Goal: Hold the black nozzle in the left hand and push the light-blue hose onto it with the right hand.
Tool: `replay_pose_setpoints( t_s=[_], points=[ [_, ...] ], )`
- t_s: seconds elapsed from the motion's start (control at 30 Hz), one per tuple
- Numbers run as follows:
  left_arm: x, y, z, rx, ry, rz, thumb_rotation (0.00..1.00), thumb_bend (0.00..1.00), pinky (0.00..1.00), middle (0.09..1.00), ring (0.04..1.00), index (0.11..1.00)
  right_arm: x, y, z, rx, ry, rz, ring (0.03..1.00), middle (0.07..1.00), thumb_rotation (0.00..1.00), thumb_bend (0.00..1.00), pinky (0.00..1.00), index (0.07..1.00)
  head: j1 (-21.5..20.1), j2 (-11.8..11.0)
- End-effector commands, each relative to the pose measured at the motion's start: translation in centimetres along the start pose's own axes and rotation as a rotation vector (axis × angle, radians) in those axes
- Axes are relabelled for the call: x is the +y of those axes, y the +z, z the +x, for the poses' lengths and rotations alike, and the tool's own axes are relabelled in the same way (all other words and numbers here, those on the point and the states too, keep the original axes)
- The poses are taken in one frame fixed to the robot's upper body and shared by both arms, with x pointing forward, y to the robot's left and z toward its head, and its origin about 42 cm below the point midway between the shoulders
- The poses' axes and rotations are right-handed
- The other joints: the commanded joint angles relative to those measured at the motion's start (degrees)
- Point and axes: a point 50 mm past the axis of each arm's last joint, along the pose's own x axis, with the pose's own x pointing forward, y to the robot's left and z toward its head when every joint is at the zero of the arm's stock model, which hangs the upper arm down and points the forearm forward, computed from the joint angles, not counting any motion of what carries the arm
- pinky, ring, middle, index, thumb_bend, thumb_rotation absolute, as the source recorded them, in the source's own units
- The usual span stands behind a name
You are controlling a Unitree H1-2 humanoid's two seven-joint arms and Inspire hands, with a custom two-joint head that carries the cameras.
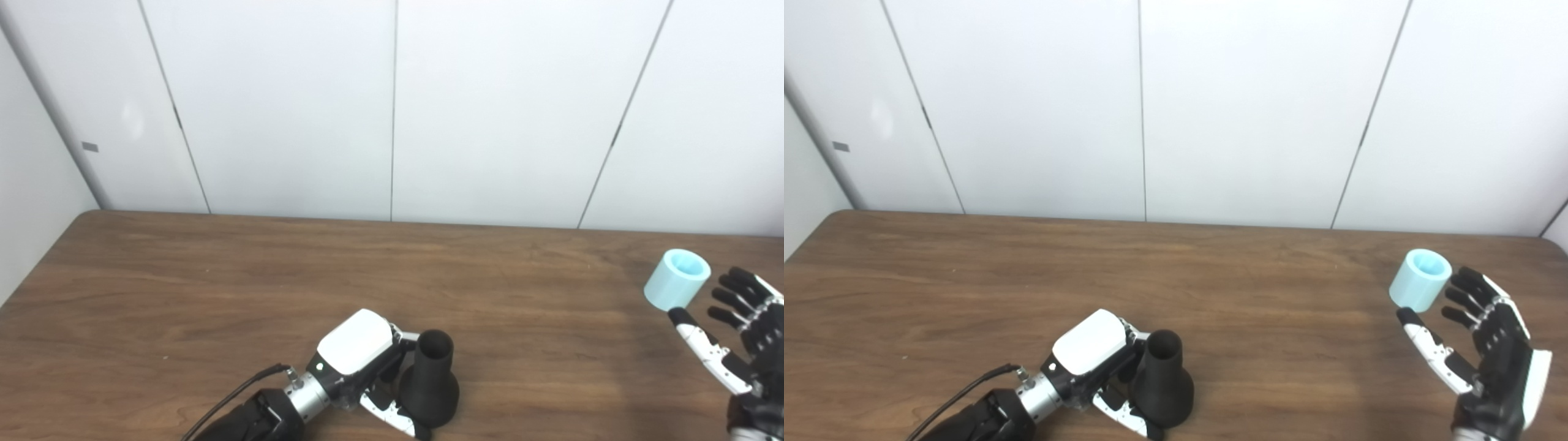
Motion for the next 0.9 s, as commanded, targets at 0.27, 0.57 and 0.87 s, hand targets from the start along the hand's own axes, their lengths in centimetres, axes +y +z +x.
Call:
replay_pose_setpoints(
  t_s=[0.27, 0.57, 0.87],
  points=[
    [-3.2, 1.2, -0.9, -0.094, -0.156, -0.009, 0.00, 0.50, 0.22, 0.431, 0.363, 0.518, 0.5, -0.4, 4.0, -0.076, -0.089, -0.092, 0.958, 0.944, 0.30, 0.76, 0.90, 0.960, -7.71, -0.89],
    [-2.4, -0.4, -2.8, -0.082, -0.160, -0.006, 0.00, 0.50, 0.23, 0.432, 0.366, 0.515, 2.7, -1.0, 6.3, 0.011, -0.077, -0.103, 0.971, 0.999, 0.32, 0.84, 0.85, 1.000, -19.08, -1.65],
    [-1.3, -1.3, -3.8, -0.091, -0.173, 0.008, 0.00, 0.50, 0.21, 0.479, 0.401, 0.488, 4.4, -2.8, 8.3, 0.108, -0.099, -0.153, 0.956, 0.974, 0.30, 0.88, 0.86, 1.000, -24.10, -1.80]
  ],
)
